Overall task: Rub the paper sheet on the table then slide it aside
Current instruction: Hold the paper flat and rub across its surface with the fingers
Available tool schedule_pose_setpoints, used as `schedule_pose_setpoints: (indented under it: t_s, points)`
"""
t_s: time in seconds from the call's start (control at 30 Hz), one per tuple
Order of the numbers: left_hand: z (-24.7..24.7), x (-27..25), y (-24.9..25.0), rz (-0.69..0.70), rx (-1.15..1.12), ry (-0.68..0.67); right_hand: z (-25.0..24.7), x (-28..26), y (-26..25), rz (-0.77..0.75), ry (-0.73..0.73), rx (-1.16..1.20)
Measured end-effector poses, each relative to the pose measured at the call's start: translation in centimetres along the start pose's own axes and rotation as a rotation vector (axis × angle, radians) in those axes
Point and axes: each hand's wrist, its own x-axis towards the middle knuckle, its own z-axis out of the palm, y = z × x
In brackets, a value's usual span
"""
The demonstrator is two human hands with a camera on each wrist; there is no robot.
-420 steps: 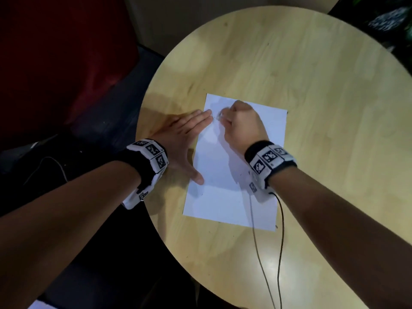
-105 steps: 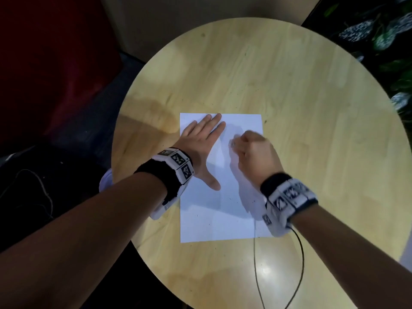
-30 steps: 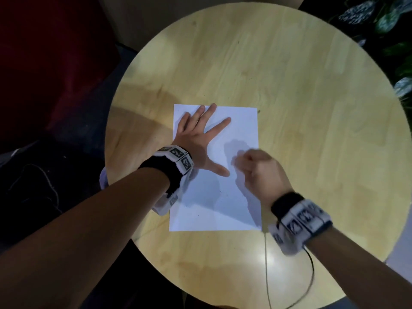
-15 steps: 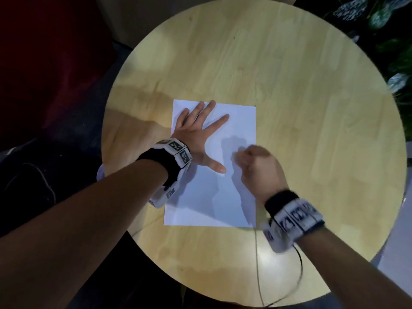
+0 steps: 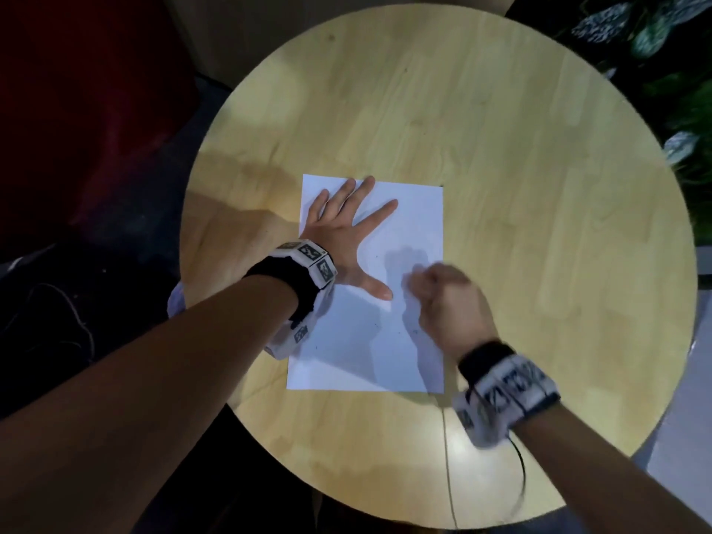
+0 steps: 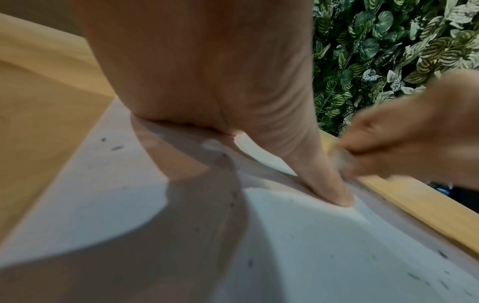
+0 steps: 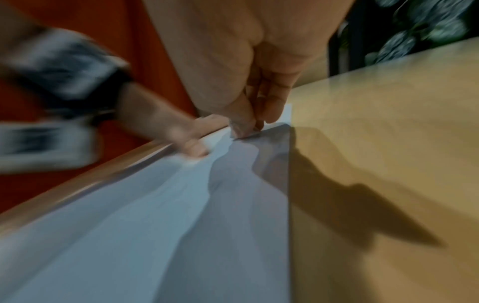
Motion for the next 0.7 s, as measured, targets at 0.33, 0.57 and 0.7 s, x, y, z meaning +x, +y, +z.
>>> schedule_pose_setpoints:
  t_s: [0.33,0.57,0.7]
  points:
    - [0.1,-0.1,0.0,-0.003,0.018,-0.001,1.0,-5.5,-1.6,0.01,0.026,0.007]
    - [-1.2,-1.8,-0.6,0.133,-0.102,0.116,1.4,-5.6,0.0,0.009,-0.079,0.096]
    - [0.3,-4.8,-2.3,0.099,0.005,0.098,0.8,-4.6,-1.3,0.04,-0.009,0.144]
